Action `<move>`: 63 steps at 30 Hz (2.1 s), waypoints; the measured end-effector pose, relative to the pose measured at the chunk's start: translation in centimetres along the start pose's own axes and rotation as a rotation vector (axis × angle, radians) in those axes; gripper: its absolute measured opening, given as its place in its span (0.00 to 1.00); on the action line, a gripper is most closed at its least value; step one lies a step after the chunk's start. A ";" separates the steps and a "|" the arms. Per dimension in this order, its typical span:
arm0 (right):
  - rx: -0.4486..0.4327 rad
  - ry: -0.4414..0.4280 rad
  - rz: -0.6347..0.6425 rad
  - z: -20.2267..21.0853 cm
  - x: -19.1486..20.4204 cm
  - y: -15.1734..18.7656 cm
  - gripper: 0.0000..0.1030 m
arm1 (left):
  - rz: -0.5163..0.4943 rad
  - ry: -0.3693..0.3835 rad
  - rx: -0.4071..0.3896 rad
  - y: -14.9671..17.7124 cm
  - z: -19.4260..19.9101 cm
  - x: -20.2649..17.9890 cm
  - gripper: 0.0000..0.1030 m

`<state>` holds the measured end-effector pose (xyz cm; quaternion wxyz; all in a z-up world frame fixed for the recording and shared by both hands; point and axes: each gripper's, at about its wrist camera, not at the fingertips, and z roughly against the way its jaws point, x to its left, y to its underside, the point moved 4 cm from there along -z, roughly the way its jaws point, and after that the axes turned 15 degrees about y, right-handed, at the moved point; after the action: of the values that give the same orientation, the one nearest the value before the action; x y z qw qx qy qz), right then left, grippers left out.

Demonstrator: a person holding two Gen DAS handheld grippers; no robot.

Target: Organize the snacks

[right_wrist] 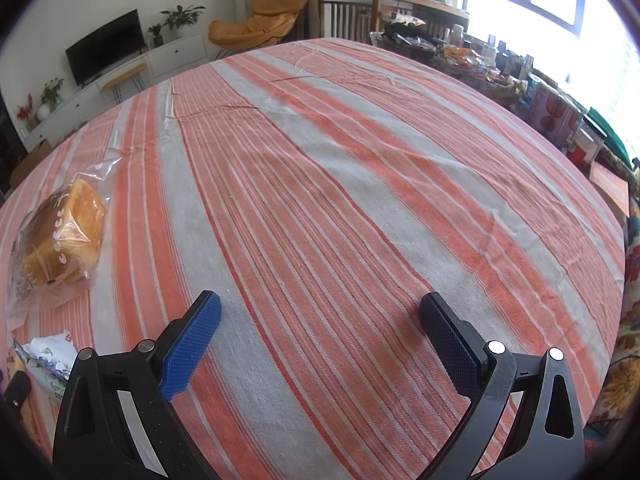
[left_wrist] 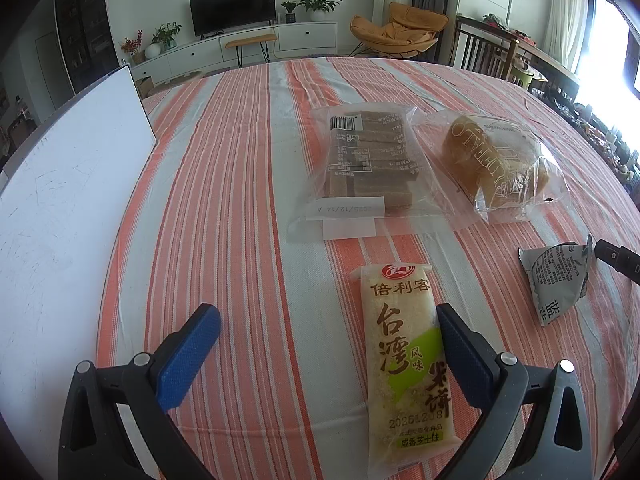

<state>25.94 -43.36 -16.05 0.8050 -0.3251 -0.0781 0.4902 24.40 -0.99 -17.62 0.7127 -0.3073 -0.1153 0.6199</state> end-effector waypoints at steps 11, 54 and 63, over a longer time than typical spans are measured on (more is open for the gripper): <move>0.000 0.000 0.000 0.0 0.0 0.0 0.98 | 0.004 -0.003 -0.001 -0.2 -0.1 0.1 1.00; 0.000 0.000 0.000 0.0 0.0 0.0 0.98 | 0.010 -0.007 -0.003 -0.2 0.0 0.3 1.00; 0.000 0.000 0.000 -0.1 0.0 0.0 0.98 | 0.011 -0.007 -0.003 -0.2 0.0 0.4 1.00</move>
<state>25.98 -43.42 -16.08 0.8049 -0.3251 -0.0781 0.4903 24.67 -0.62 -17.63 0.7084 -0.3070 -0.1169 0.6247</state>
